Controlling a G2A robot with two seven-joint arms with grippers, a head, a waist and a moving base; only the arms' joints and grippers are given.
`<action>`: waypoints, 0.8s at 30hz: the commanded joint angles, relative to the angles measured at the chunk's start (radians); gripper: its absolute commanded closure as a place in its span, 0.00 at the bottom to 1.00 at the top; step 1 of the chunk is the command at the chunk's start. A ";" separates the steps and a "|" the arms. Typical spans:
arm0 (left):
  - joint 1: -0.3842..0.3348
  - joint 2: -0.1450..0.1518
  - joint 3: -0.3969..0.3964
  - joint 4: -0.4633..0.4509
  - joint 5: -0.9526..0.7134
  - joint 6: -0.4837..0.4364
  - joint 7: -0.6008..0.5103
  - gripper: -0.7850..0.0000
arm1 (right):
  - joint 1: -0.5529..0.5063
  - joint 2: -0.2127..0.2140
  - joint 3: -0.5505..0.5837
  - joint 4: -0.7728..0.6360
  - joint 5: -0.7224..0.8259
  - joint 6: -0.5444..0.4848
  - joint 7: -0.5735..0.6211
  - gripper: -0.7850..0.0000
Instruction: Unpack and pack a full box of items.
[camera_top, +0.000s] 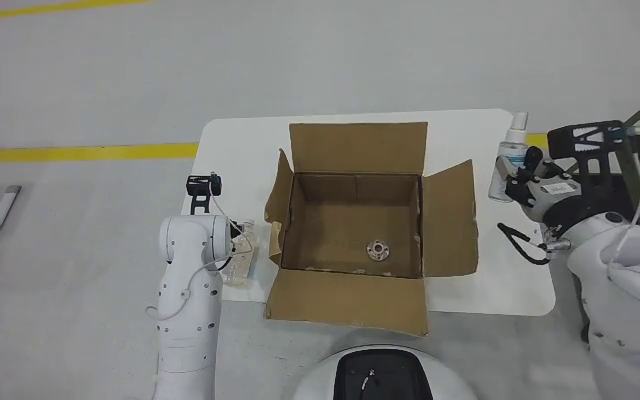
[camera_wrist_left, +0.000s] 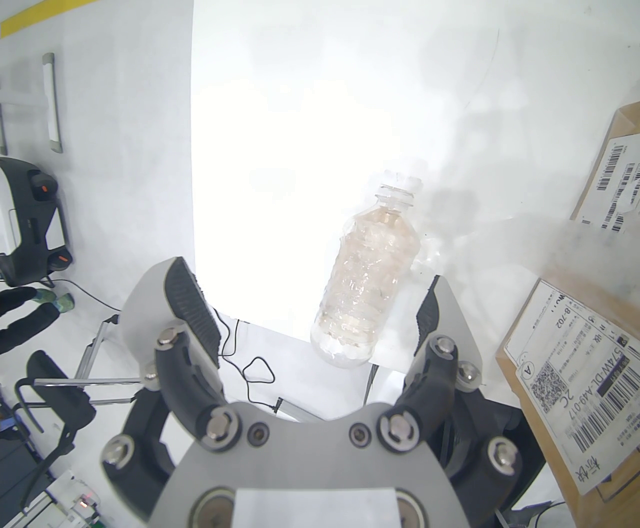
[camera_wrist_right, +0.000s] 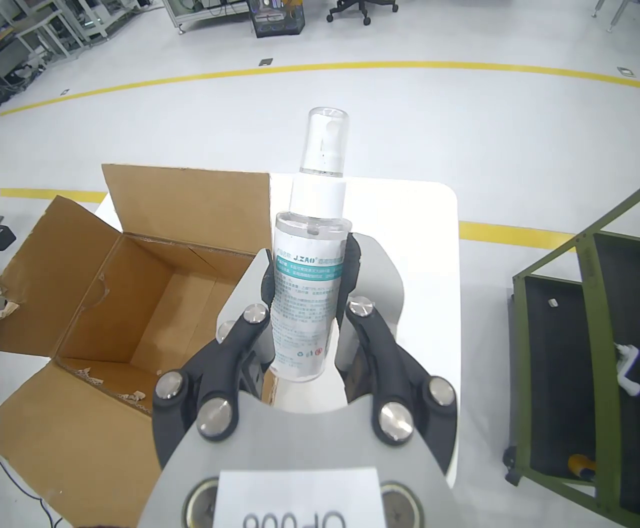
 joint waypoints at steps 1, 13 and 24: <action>0.000 0.000 0.000 0.000 0.000 0.000 0.000 0.00 | -0.005 0.000 -0.002 0.003 0.003 -0.003 -0.013 1.00; 0.000 0.000 0.000 0.000 0.000 0.000 0.000 0.00 | -0.144 0.033 0.268 0.117 0.170 -0.294 0.133 1.00; 0.000 0.000 0.000 0.000 0.000 0.000 0.000 0.00 | -0.310 0.041 0.123 0.224 0.146 -0.378 0.140 1.00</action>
